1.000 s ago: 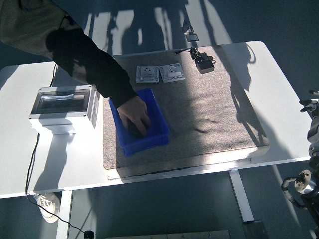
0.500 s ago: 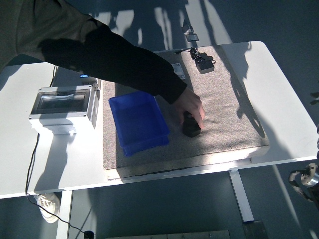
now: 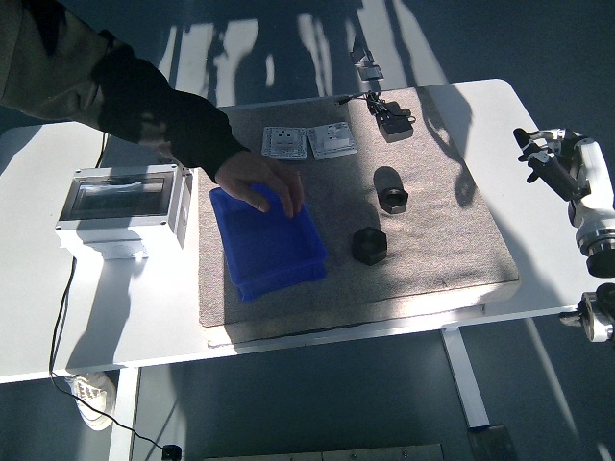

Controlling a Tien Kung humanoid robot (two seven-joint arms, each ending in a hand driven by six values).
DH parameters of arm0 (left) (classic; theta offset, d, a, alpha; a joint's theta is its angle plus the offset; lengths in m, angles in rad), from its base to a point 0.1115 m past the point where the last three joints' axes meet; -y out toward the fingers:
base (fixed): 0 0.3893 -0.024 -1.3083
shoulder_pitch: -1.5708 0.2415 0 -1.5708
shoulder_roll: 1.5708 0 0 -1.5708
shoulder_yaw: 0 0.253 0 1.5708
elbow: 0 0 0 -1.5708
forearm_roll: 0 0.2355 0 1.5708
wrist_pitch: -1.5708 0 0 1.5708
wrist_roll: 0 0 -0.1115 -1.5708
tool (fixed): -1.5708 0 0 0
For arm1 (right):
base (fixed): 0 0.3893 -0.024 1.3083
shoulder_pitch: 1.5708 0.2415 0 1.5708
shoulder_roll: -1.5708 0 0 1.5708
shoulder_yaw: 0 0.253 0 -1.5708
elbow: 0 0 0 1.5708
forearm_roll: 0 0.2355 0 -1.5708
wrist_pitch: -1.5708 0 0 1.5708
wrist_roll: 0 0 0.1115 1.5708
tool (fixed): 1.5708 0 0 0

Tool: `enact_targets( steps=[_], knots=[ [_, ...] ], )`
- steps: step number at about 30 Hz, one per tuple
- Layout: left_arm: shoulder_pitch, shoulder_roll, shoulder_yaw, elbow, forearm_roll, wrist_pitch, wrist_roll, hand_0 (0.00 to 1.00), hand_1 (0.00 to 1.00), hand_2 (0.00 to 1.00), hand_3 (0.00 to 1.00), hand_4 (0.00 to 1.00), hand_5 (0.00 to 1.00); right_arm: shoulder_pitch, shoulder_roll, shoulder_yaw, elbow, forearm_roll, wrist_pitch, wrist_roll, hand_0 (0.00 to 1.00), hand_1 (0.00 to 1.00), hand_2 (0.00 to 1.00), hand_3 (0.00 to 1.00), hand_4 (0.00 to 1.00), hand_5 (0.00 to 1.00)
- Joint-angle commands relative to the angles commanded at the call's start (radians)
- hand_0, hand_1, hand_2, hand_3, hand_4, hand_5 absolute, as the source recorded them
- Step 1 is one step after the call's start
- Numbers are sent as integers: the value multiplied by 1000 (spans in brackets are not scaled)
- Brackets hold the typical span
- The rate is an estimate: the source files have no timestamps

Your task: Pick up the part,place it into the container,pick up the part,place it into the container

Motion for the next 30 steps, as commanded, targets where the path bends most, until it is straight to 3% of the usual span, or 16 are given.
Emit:
enact_targets(
  steps=[1, 2, 7, 8, 12, 21, 25, 26, 27, 30],
  knots=[
    [0, 0, -1, 0, 0, 0, 0, 582, 669, 757, 929, 998, 998, 8, -1, -16, -2, -34, 12, -29, 520, 328, 779, 819, 910, 373],
    [0, 0, -2, 0, 0, -1, 0, 583, 669, 756, 928, 998, 998, 25, -4, -37, -10, -76, 24, -64, 486, 334, 830, 865, 876, 306],
    [-3, 3, -2, 0, 1, -3, 0, 583, 669, 756, 928, 998, 998, 119, -8, -151, -77, -254, 64, -193, 486, 334, 830, 865, 876, 306],
    [-4, 3, -1, 0, 1, -4, 0, 583, 669, 756, 929, 998, 998, 142, -3, -178, -98, -296, 62, -216, 490, 344, 849, 879, 856, 255],
    [-8, 5, 6, 0, -3, -5, 2, 583, 669, 756, 929, 998, 998, 236, 35, -273, -196, -442, 41, -267, 490, 344, 849, 879, 856, 255],
    [-15, 9, 8, 0, 1, -5, 2, 582, 667, 754, 924, 998, 998, 436, 124, -474, -428, -702, 4, -237, 481, 355, 852, 877, 851, 223],
    [-16, 10, 5, 1, 6, -3, 2, 582, 667, 754, 924, 998, 998, 507, 173, -555, -537, -699, -52, -198, 481, 355, 852, 877, 851, 223],
    [-17, 10, 5, 1, 7, -3, 2, 582, 667, 753, 924, 998, 998, 519, 184, -573, -560, -693, -62, -192, 553, 415, 850, 870, 861, 236],
    [-18, 10, 6, 2, 7, -3, 2, 582, 667, 753, 924, 998, 998, 531, 199, -596, -593, -684, -73, -186, 553, 415, 850, 870, 861, 236],
    [-21, 9, 13, 3, 5, -3, 2, 582, 667, 753, 924, 998, 998, 548, 227, -627, -664, -665, -86, -177, 553, 415, 850, 870, 861, 236]
  ],
)
